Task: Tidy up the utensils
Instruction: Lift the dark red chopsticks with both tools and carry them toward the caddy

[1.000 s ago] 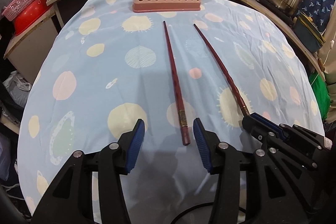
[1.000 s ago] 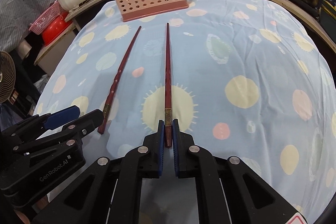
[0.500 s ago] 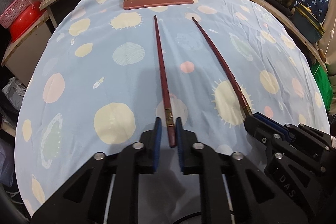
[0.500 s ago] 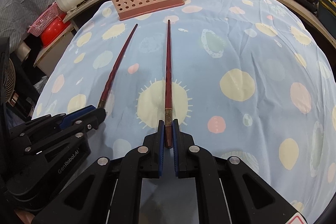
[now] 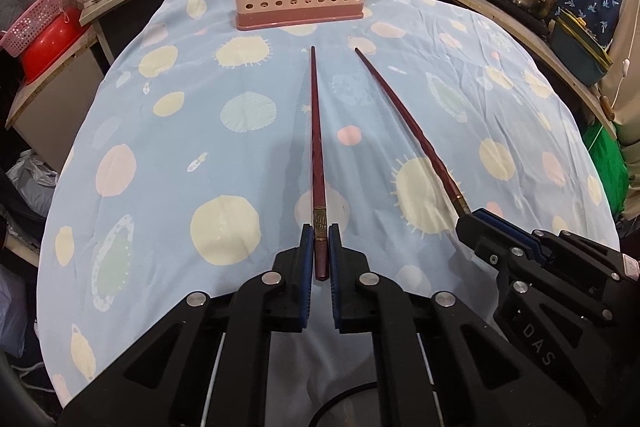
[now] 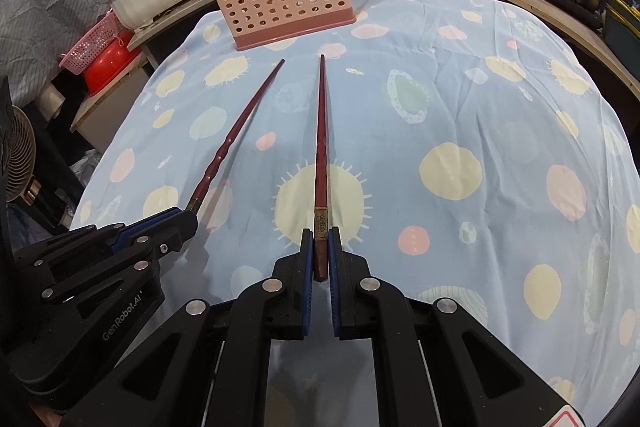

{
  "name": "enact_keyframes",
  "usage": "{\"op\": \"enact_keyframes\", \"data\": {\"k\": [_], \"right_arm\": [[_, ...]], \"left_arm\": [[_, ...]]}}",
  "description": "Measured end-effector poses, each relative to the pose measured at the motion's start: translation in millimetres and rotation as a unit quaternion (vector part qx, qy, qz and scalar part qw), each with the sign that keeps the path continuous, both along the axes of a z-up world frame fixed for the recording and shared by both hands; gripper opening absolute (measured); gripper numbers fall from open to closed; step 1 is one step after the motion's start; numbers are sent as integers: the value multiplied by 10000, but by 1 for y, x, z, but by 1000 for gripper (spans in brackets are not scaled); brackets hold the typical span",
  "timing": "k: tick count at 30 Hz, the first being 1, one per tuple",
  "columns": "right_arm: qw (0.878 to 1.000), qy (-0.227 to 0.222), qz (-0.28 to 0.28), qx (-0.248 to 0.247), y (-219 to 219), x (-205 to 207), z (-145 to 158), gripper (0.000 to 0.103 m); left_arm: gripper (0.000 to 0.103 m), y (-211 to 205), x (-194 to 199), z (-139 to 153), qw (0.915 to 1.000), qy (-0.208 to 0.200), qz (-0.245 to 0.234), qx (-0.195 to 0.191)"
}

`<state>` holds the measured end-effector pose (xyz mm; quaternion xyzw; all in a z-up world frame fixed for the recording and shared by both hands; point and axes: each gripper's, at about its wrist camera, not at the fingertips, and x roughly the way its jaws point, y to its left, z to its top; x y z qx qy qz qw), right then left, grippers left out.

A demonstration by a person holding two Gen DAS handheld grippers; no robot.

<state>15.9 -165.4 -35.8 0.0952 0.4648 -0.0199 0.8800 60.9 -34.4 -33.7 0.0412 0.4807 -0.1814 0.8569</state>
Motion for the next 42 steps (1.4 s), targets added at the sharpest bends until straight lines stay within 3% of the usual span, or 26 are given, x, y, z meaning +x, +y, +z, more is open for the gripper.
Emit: {"op": "enact_keyframes", "data": {"k": [21,42], "right_arm": [[9976,-667,6,184,-3,-17,57,7],[9864,-1617,-124,248,-27,-3,152,7]], "left_arm": [[7,6,-14,60,9982,-488,18,-349],[7,18,8,158,9885,-1368,101,-630]]}}
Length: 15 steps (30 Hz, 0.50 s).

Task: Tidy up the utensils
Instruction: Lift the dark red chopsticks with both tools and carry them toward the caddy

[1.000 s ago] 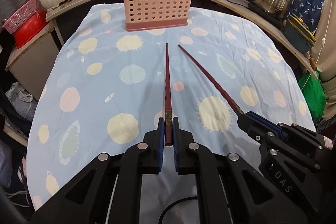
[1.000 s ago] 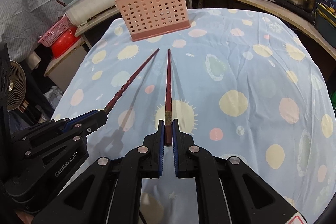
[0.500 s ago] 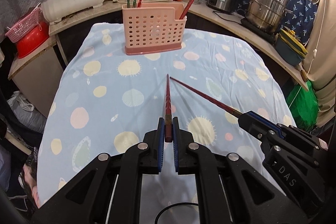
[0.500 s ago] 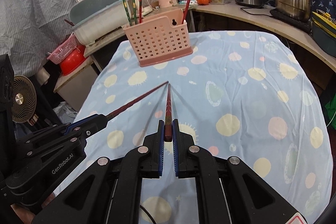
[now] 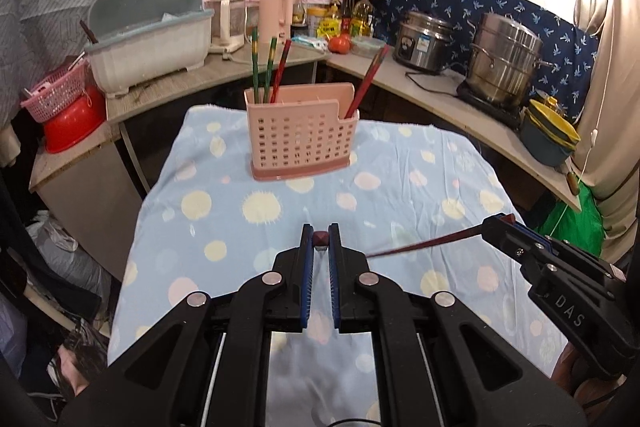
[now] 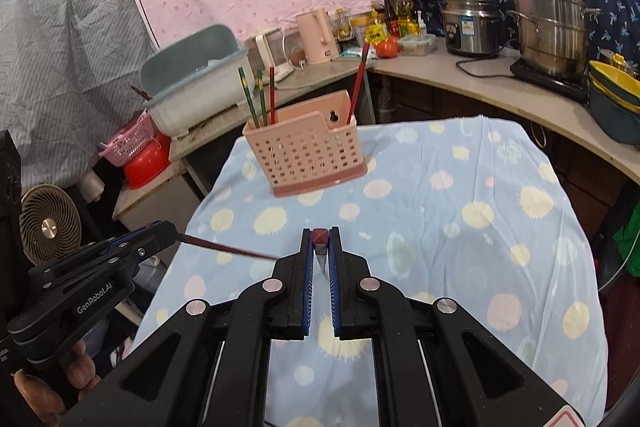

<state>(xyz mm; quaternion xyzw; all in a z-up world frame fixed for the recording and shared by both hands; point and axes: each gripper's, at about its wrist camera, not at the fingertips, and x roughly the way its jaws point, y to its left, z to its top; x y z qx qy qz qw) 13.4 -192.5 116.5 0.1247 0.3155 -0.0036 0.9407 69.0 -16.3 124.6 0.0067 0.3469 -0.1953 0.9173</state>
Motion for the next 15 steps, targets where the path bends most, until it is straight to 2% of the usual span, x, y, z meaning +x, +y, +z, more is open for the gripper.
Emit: {"op": "enact_keyframes", "data": {"k": [5,15], "right_arm": [[9995,-286,7,-99,-7,19,27,7],[9952,-932,-40,-279,-18,77,87,7]], "left_arm": [[7,-2,18,24,9997,-231,32,-1],[7,-8,81,81,9967,-775,223,-51]]}}
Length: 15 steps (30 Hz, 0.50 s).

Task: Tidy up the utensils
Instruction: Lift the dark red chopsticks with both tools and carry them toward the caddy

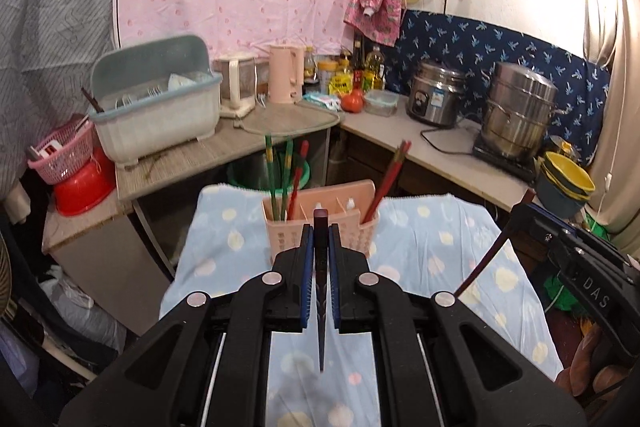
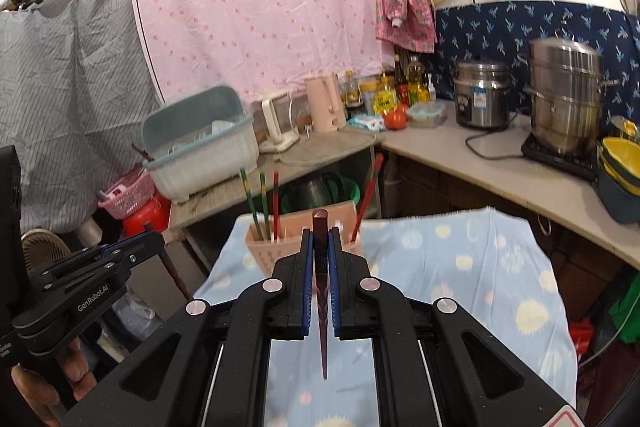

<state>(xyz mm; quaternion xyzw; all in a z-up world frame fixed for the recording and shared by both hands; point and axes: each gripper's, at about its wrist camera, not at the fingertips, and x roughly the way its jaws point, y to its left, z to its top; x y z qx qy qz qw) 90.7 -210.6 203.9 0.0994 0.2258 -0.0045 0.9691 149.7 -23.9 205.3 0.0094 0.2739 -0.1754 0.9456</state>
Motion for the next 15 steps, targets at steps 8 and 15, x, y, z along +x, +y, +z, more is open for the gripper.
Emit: {"op": "enact_keyframes", "data": {"k": [8,15], "right_arm": [[9983,-576,-35,-36,3,57,44,7],[9965,-825,-122,-24,5,107,57,7]], "left_arm": [[7,-5,47,43,9985,-476,140,-217],[7,-15,89,69,9959,-792,179,-403]]}}
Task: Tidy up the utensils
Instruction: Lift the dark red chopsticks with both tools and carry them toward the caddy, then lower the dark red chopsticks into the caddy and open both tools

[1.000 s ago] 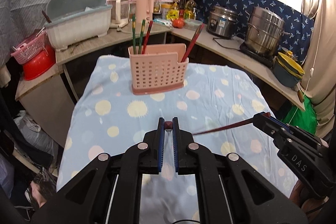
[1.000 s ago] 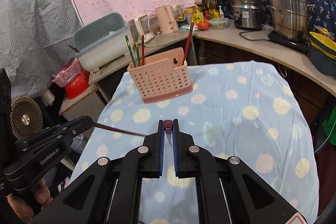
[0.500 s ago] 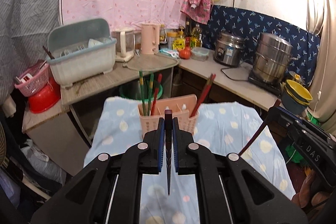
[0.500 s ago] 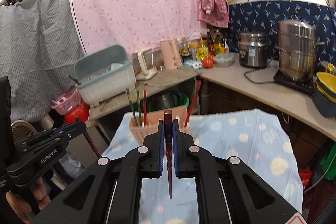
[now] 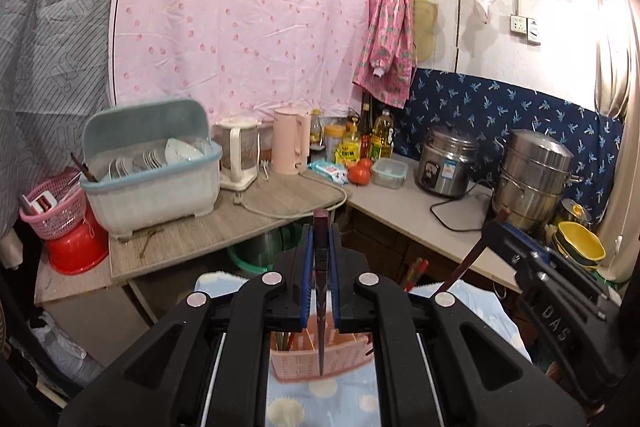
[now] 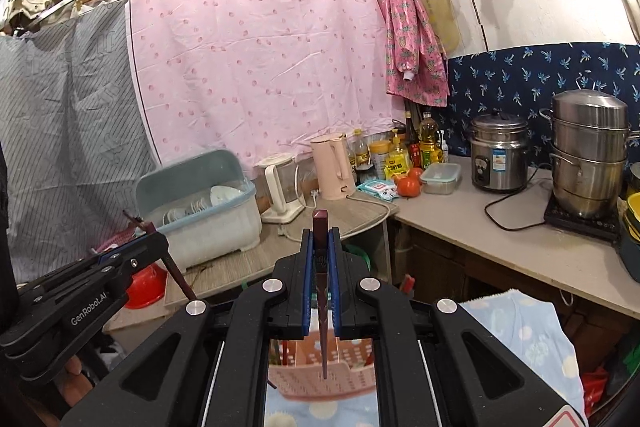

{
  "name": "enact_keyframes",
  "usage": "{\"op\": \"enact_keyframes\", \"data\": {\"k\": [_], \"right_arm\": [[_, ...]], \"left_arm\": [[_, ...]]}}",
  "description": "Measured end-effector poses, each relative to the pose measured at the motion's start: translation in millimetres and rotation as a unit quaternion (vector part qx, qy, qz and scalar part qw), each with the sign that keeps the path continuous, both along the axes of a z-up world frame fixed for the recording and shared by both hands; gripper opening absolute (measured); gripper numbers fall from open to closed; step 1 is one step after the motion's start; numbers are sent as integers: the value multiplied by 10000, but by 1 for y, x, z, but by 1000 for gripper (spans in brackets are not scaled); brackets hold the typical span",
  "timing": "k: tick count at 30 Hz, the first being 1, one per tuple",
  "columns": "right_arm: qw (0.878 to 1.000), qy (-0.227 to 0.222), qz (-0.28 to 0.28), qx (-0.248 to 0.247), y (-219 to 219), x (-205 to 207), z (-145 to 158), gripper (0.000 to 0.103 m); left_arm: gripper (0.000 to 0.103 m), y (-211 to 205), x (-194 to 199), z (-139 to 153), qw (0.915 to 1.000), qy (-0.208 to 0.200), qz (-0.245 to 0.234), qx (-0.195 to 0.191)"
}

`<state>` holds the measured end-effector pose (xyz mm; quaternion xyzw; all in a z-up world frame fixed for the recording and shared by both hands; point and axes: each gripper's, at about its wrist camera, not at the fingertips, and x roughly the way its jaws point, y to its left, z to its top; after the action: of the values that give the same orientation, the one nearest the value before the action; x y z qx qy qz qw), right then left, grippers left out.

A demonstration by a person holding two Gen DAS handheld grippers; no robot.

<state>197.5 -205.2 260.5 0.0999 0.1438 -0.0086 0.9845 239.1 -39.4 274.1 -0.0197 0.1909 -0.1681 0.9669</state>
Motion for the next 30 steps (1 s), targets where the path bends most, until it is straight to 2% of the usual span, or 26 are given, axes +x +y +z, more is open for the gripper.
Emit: {"op": "enact_keyframes", "data": {"k": [6,9,17,23,30], "right_arm": [[9998,-86,53,178,0,38,-20,7],[9997,47,84,243,-2,54,-38,7],[9975,678,118,183,1,81,-90,7],[9947,1022,53,-9,5,88,-116,7],[9935,1137,-8,-64,4,88,-129,8]], "left_arm": [[7,-7,34,-7,9994,-116,-152,-284],[7,-12,47,-24,9996,-68,-125,-234],[7,-16,77,-88,9986,513,-65,-108],[7,-21,83,-117,9967,798,50,155],[7,-19,84,-132,9952,959,62,198]]}}
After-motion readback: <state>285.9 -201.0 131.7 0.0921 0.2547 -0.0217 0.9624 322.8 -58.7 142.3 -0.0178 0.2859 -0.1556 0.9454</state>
